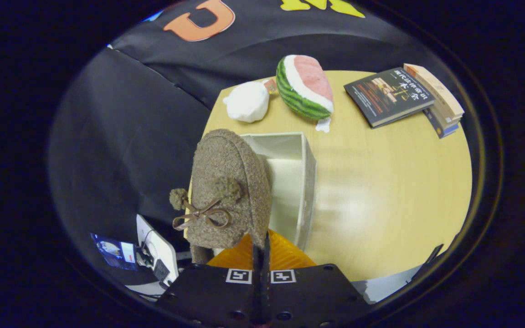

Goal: Open the storage box then place both shoes into the box .Put the left shoe in first, then the right shoe, with the right side of both shoes facing outward in a uniform manner.

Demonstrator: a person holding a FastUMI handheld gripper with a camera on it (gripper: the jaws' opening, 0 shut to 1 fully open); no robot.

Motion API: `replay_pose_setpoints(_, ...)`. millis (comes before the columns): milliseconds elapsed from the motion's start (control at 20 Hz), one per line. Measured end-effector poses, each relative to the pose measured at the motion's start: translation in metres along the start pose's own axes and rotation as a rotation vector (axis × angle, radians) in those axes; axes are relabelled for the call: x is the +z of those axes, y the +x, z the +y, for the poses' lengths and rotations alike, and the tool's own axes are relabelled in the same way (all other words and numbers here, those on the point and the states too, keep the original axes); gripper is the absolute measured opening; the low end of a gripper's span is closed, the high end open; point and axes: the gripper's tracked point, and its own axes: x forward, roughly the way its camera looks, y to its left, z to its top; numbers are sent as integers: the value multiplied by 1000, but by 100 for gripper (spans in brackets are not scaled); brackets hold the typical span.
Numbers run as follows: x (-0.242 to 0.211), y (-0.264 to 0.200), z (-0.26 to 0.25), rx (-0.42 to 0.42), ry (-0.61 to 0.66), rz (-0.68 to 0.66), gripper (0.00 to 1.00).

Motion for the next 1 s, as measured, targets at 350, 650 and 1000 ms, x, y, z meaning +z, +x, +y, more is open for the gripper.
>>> replay_pose_setpoints(350,7,66,-20,-228,72,13,1)
replay_pose_setpoints(650,11,88,-36,-383,97,-14,1)
replay_pose_setpoints(1000,11,92,-38,-465,93,-35,5)
